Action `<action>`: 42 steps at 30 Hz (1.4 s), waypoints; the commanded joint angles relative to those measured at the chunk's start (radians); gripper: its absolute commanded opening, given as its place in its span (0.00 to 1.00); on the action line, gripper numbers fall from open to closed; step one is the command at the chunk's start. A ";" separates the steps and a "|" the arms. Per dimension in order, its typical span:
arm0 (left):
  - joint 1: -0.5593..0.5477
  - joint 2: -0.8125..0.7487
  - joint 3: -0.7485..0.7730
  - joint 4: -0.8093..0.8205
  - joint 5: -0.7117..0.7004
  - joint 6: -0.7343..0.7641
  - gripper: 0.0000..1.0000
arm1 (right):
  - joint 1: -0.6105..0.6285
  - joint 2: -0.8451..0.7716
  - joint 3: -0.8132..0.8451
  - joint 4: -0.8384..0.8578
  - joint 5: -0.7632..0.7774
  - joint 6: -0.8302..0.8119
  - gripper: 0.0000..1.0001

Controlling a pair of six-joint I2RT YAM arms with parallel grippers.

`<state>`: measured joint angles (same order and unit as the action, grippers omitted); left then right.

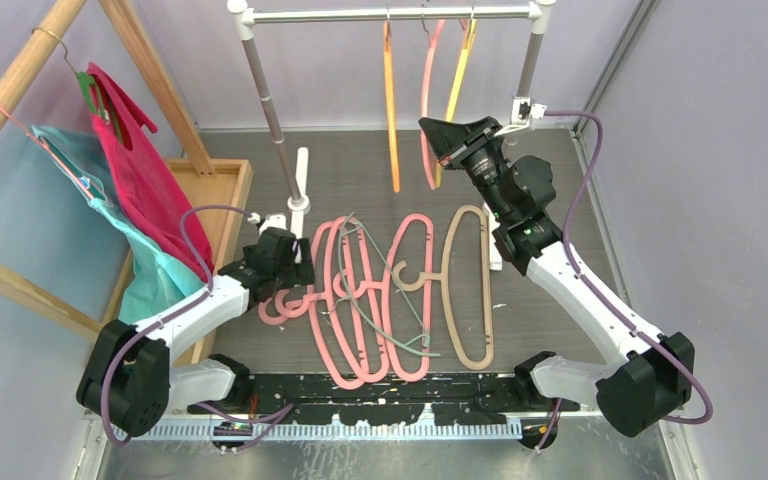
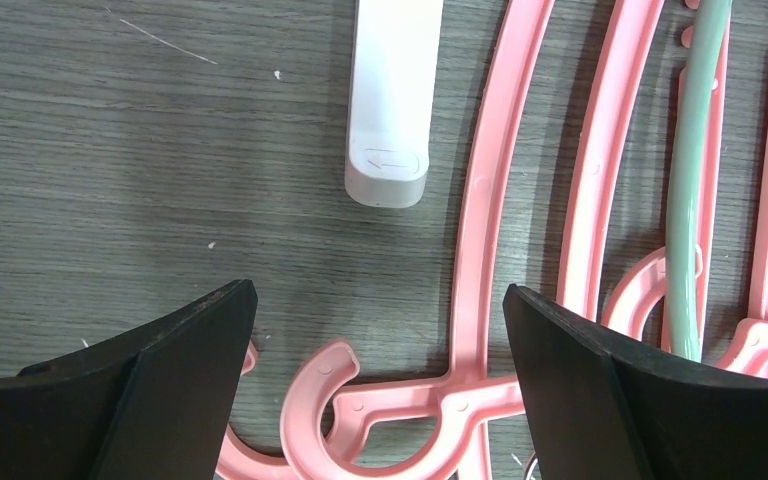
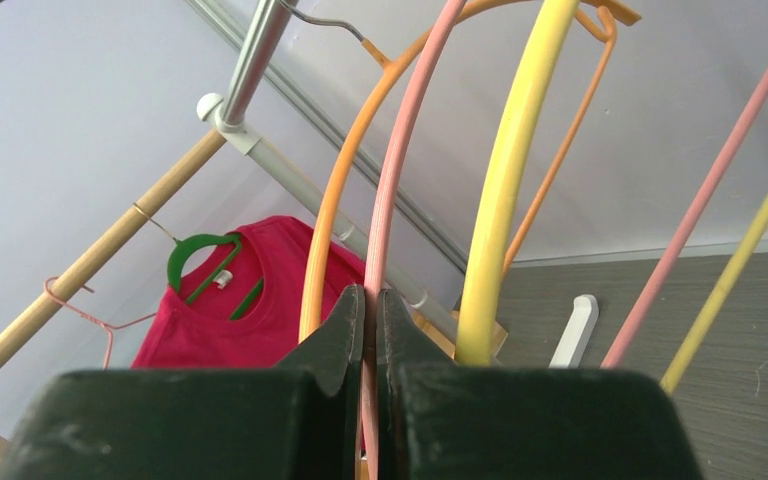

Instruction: Organize the hangers

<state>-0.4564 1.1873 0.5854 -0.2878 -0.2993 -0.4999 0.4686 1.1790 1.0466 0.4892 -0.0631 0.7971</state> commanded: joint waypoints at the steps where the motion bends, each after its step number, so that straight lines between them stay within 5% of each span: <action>1: -0.004 -0.003 0.002 0.044 0.001 0.014 0.98 | -0.002 -0.037 0.000 0.038 0.013 0.010 0.02; 9: -0.004 -0.003 0.002 0.044 0.001 0.013 0.98 | -0.002 -0.080 -0.051 0.023 0.035 0.011 0.32; 13: -0.004 -0.003 0.002 0.043 0.000 0.012 0.98 | -0.002 -0.122 -0.070 0.009 0.032 -0.011 0.62; 19: -0.004 0.000 0.002 0.042 0.001 0.012 0.98 | -0.002 -0.241 -0.107 -0.071 0.027 -0.074 0.80; 26: -0.004 0.021 0.009 0.045 0.001 0.012 0.98 | 0.005 -0.399 -0.173 -0.178 0.021 -0.228 0.84; 32: -0.005 0.048 0.025 0.035 -0.009 0.010 0.98 | 0.033 -0.348 -0.069 -0.309 -0.222 -0.356 0.83; 34: -0.004 0.049 0.024 0.034 -0.011 0.009 0.98 | 0.111 -0.304 -0.031 -0.385 -0.218 -0.449 0.82; 38: -0.004 0.050 0.024 0.034 -0.014 0.007 0.98 | 0.432 -0.221 -0.017 -0.503 0.029 -0.653 0.82; 42: -0.003 0.059 0.031 0.027 -0.011 0.008 0.98 | 0.630 -0.143 -0.058 -0.544 0.155 -0.700 0.81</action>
<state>-0.4564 1.2392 0.5854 -0.2874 -0.2996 -0.5003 0.9749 0.9970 1.0000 0.0319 -0.0494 0.2321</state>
